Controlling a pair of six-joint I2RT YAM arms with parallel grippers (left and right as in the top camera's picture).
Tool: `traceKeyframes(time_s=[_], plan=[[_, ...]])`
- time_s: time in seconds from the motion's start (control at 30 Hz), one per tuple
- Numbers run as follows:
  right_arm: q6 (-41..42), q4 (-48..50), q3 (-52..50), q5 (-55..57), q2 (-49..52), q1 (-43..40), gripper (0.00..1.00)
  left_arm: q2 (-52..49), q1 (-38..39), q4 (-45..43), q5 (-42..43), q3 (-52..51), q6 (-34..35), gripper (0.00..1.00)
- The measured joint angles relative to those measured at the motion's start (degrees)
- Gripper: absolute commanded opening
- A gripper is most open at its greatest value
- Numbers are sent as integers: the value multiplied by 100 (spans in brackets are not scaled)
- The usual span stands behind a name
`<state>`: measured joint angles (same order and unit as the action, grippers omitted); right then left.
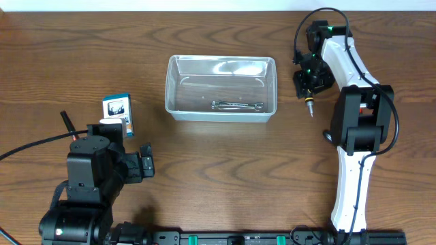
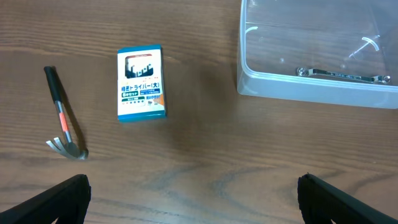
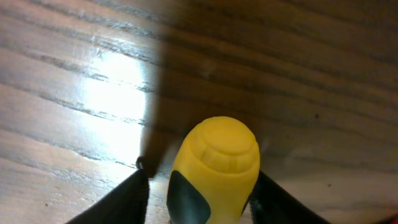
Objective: Pack container
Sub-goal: 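Lower the right gripper onto the yellow-black screwdriver handle and grasp it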
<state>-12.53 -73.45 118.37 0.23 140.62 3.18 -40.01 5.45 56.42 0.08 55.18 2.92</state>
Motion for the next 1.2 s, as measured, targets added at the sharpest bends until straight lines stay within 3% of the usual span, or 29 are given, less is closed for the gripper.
traceKeyframes(time_s=[0.43, 0.53, 0.77, 0.87, 1.2], plan=[[0, -11, 0, -4, 2, 0, 36, 0, 0, 0, 0, 0, 0, 98], [0, -20, 0, -7, 2, 0, 26, 0, 0, 0, 0, 0, 0, 98], [0, -24, 0, -24, 2, 0, 15, 0, 0, 0, 0, 0, 0, 98], [0, -24, 0, -22, 2, 0, 1, 0, 0, 0, 0, 0, 0, 98], [87, -35, 15, -24, 0, 0, 1, 0, 0, 0, 0, 0, 0, 98]])
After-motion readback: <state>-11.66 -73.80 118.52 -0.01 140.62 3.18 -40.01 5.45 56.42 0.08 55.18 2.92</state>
